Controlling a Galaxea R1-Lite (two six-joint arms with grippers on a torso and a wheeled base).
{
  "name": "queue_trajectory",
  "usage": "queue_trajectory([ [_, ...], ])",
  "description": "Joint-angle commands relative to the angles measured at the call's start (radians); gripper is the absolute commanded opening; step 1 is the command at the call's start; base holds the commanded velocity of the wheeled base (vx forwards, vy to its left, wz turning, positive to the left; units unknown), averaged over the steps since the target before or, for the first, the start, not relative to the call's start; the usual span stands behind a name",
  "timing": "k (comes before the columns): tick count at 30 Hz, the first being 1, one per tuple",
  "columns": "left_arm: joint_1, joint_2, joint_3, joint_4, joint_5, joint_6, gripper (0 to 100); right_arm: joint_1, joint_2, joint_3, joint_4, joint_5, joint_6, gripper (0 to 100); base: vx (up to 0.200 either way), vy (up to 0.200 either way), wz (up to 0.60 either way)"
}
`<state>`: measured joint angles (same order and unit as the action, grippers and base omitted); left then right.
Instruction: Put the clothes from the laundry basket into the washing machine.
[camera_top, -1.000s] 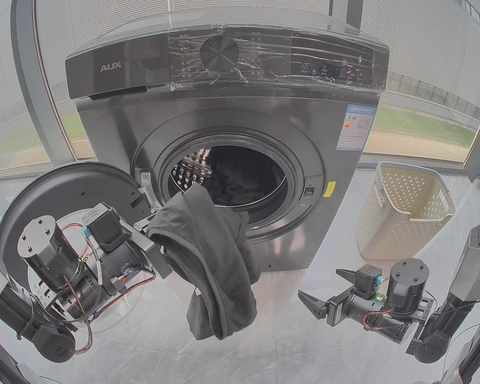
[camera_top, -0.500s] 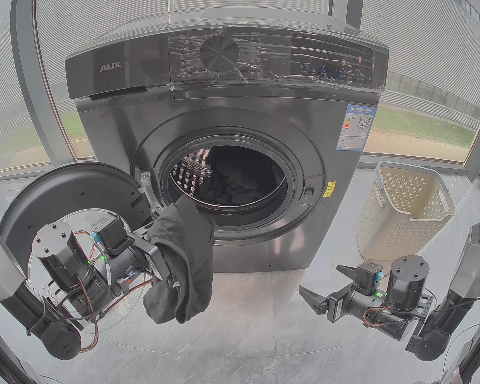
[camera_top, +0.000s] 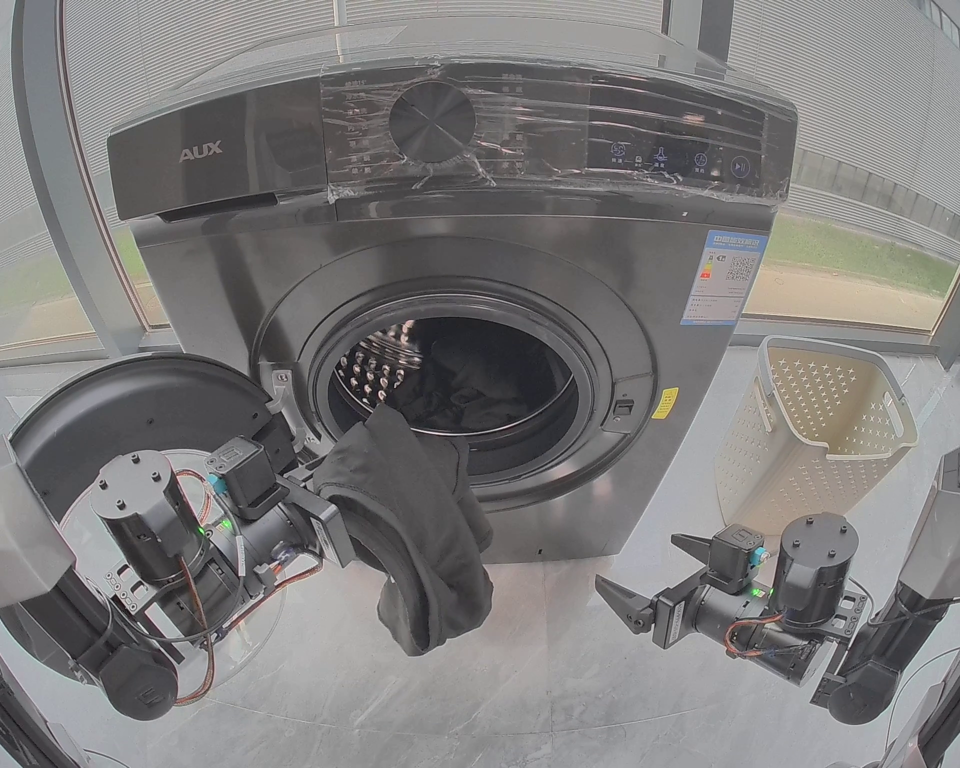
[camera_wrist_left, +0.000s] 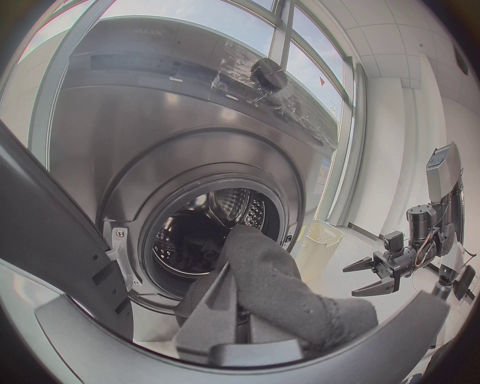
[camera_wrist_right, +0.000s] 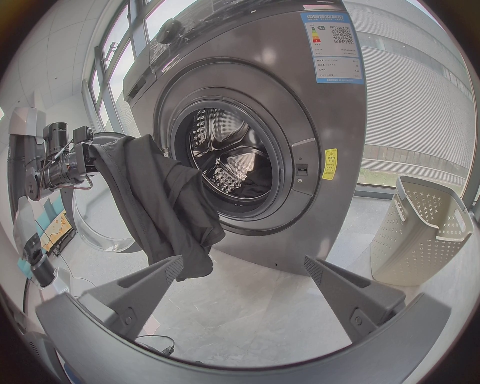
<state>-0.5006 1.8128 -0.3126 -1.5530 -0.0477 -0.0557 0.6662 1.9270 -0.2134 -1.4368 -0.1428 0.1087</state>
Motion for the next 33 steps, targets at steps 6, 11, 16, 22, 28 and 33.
queue_trajectory([
  [6, -0.009, 0.031, 0.000, 0.001, 0.012, 0.004, 0, 0.001, 0.004, 0.003, -0.001, 0.002, 0.000, 100, 0.000, 0.000, 0.00],
  [11, -0.007, 0.033, -0.003, -0.001, 0.009, -0.012, 0, 0.001, 0.003, 0.003, -0.001, 0.002, 0.000, 100, 0.120, 0.000, 0.00],
  [16, -0.012, 0.046, 0.000, -0.001, 0.014, 0.004, 0, 0.003, 0.001, 0.005, -0.001, 0.002, 0.000, 100, 0.120, 0.000, 0.00],
  [22, -0.010, 0.051, -0.003, -0.001, 0.015, 0.002, 0, 0.004, 0.001, 0.006, -0.001, 0.002, 0.000, 100, 0.000, 0.000, 0.00],
  [28, -0.026, 0.068, -0.003, -0.001, 0.040, 0.014, 0, 0.026, 0.000, 0.008, -0.001, 0.000, 0.002, 100, 0.000, 0.000, 0.00],
  [33, -0.150, 0.119, -0.033, -0.001, 0.100, 0.011, 0, 0.049, -0.019, 0.006, 0.003, -0.003, 0.011, 100, 0.000, 0.000, 0.00],
])
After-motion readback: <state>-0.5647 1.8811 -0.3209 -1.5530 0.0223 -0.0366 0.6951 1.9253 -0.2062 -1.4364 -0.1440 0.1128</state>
